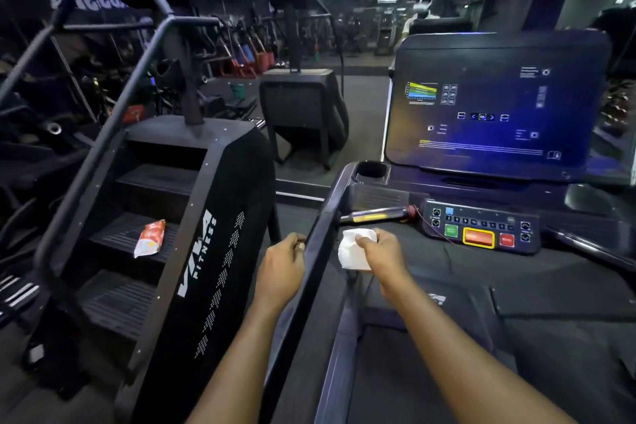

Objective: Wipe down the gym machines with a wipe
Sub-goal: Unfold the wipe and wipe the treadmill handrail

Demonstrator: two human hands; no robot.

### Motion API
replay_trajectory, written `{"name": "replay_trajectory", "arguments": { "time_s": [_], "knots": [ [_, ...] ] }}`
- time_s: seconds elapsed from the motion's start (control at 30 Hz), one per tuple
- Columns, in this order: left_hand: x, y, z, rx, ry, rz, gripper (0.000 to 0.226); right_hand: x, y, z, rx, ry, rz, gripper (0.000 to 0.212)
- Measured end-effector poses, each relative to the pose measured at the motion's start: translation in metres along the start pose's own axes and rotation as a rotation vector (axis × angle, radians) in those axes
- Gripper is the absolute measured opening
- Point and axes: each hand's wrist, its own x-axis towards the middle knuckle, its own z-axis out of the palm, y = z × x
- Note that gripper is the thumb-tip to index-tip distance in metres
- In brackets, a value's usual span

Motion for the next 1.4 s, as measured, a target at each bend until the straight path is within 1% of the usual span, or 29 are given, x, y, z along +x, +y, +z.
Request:
{"name": "replay_trajectory", "arguments": {
  "time_s": [0.1, 0.17, 0.3, 0.37, 0.43, 0.47, 0.5, 0.53, 0.6, 0.63, 0.67, 0.7, 0.77, 0.83, 0.87, 0.93, 0.97, 1.0, 1.03, 1.13, 1.17, 1.2, 1.23, 1.3, 1.33, 1.37, 1.4],
  "knots": [
    [0.048, -0.018, 0.028, 0.008, 0.026, -0.048, 0.017, 0.061, 0.006, 0.014, -0.088, -0.029, -0.030, 0.013],
    [0.081, -0.031, 0.045, 0.016, 0.006, -0.084, 0.018, 0.102, 0.010, 0.023, -0.173, -0.039, -0.070, 0.009],
    [0.139, -0.052, 0.076, 0.068, -0.027, -0.155, 0.019, 0.178, 0.005, 0.042, -0.319, -0.050, -0.080, 0.020],
    [0.171, -0.062, 0.093, 0.127, -0.083, -0.171, 0.016, 0.221, -0.009, 0.055, -0.387, -0.018, -0.150, 0.018],
    [0.187, -0.068, 0.105, 0.155, -0.087, -0.191, 0.016, 0.248, -0.020, 0.064, -0.418, 0.069, -0.262, 0.019],
    [0.194, -0.071, 0.112, 0.162, -0.083, -0.212, 0.017, 0.261, -0.018, 0.068, -0.443, 0.081, -0.317, 0.022],
    [0.199, -0.072, 0.118, 0.171, -0.081, -0.236, 0.018, 0.272, -0.012, 0.070, -0.485, 0.043, -0.369, 0.028],
    [0.203, -0.072, 0.124, 0.190, -0.081, -0.263, 0.021, 0.279, -0.004, 0.072, -0.555, -0.058, -0.424, 0.035],
    [0.211, -0.071, 0.136, 0.247, -0.067, -0.319, 0.027, 0.290, 0.014, 0.074, -0.746, -0.368, -0.568, 0.047],
    [0.212, -0.070, 0.141, 0.277, -0.064, -0.353, 0.031, 0.293, 0.024, 0.074, -0.844, -0.510, -0.675, 0.051],
    [0.211, -0.070, 0.145, 0.296, -0.072, -0.378, 0.035, 0.291, 0.031, 0.073, -0.913, -0.606, -0.795, 0.051],
    [0.209, -0.070, 0.149, 0.301, -0.078, -0.412, 0.039, 0.292, 0.039, 0.073, -0.939, -0.663, -0.887, 0.050],
    [0.207, -0.068, 0.155, 0.306, -0.064, -0.481, 0.044, 0.299, 0.046, 0.067, -0.936, -0.751, -0.974, 0.050],
    [0.206, -0.068, 0.155, 0.340, -0.033, -0.493, 0.046, 0.317, 0.044, 0.064, -0.916, -0.735, -1.002, 0.046],
    [0.206, -0.066, 0.156, 0.366, -0.019, -0.494, 0.046, 0.330, 0.041, 0.062, -0.904, -0.695, -0.966, 0.041],
    [0.205, -0.065, 0.155, 0.410, -0.011, -0.490, 0.045, 0.351, 0.035, 0.061, -0.874, -0.549, -0.803, 0.037],
    [0.206, -0.064, 0.158, 0.420, -0.001, -0.493, 0.045, 0.361, 0.035, 0.060, -0.865, -0.504, -0.723, 0.038],
    [0.206, -0.065, 0.160, 0.423, 0.005, -0.494, 0.044, 0.361, 0.036, 0.060, -0.861, -0.506, -0.686, 0.039],
    [0.207, -0.065, 0.160, 0.421, 0.009, -0.496, 0.044, 0.358, 0.040, 0.060, -0.854, -0.568, -0.724, 0.040],
    [0.207, -0.064, 0.159, 0.425, 0.017, -0.512, 0.042, 0.332, 0.055, 0.058, -0.846, -0.941, -0.994, 0.055],
    [0.208, -0.063, 0.159, 0.426, 0.017, -0.516, 0.042, 0.335, 0.056, 0.058, -0.843, -0.978, -1.040, 0.055],
    [0.208, -0.062, 0.159, 0.428, 0.019, -0.519, 0.041, 0.345, 0.056, 0.059, -0.839, -0.949, -1.055, 0.052],
    [0.209, -0.061, 0.159, 0.427, 0.020, -0.520, 0.041, 0.357, 0.054, 0.062, -0.839, -0.877, -1.014, 0.048],
    [0.208, -0.060, 0.159, 0.418, 0.020, -0.522, 0.040, 0.381, 0.046, 0.067, -0.860, -0.665, -0.827, 0.040],
    [0.208, -0.060, 0.158, 0.415, 0.022, -0.524, 0.040, 0.388, 0.042, 0.068, -0.873, -0.574, -0.762, 0.036],
    [0.208, -0.060, 0.159, 0.413, 0.025, -0.523, 0.040, 0.387, 0.041, 0.069, -0.895, -0.519, -0.746, 0.035],
    [0.208, -0.060, 0.159, 0.414, 0.027, -0.521, 0.040, 0.378, 0.041, 0.071, -0.907, -0.517, -0.776, 0.036]
  ]
}}
